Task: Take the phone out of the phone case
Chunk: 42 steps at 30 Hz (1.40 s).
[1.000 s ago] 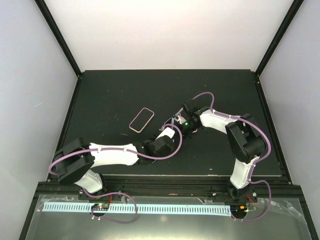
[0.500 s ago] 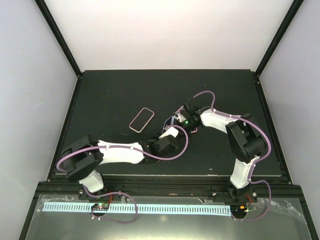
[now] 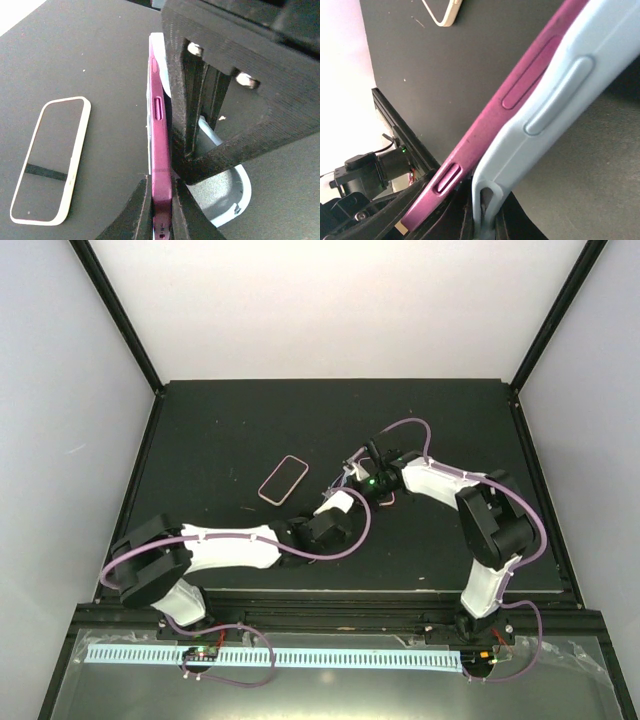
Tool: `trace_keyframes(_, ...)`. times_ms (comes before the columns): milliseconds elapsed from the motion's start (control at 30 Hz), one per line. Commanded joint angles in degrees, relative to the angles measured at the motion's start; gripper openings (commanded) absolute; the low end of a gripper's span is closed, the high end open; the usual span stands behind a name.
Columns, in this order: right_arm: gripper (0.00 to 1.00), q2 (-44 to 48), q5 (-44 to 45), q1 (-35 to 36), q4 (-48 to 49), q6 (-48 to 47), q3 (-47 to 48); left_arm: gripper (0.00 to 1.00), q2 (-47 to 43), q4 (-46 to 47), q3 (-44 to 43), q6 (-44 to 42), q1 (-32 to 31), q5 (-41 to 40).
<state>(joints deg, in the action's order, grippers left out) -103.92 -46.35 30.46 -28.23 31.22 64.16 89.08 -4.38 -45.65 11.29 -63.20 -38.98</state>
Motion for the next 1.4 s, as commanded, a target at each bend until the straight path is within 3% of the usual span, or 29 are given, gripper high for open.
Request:
trace_keyframes(0,0.01,2.6,3.0,0.6,-5.9,-6.1,-0.4,0.02,-5.2,-4.0,1.0,2.9,2.2,-7.0)
trace_keyframes(267,0.01,1.8,13.5,0.6,-6.1,-11.3,0.2,0.02,-19.1,-3.9,7.4,10.1,5.0,-0.7)
trace_keyframes(633,0.01,6.8,12.7,-1.0,-5.9,-22.1,3.7,0.02,-32.8,-7.7,11.4,12.6,6.8,1.6)
trace_keyframes(767,0.01,9.0,5.3,-9.1,-8.7,-29.8,4.8,0.02,-34.3,-10.0,10.5,11.1,6.8,2.1)
trace_keyframes(1100,0.01,0.8,17.2,-34.0,-39.8,-59.8,19.2,0.02,-34.9,-10.0,9.7,8.4,6.3,3.8)
trace_keyframes(1233,0.01,-4.8,19.7,-43.3,-46.2,-64.7,23.1,0.02,-33.6,-7.9,10.1,8.1,6.1,4.9)
trace_keyframes(1367,0.01,-10.2,19.4,-46.7,-52.0,-67.5,26.9,0.01,-31.5,-6.1,9.9,7.6,6.0,5.2)
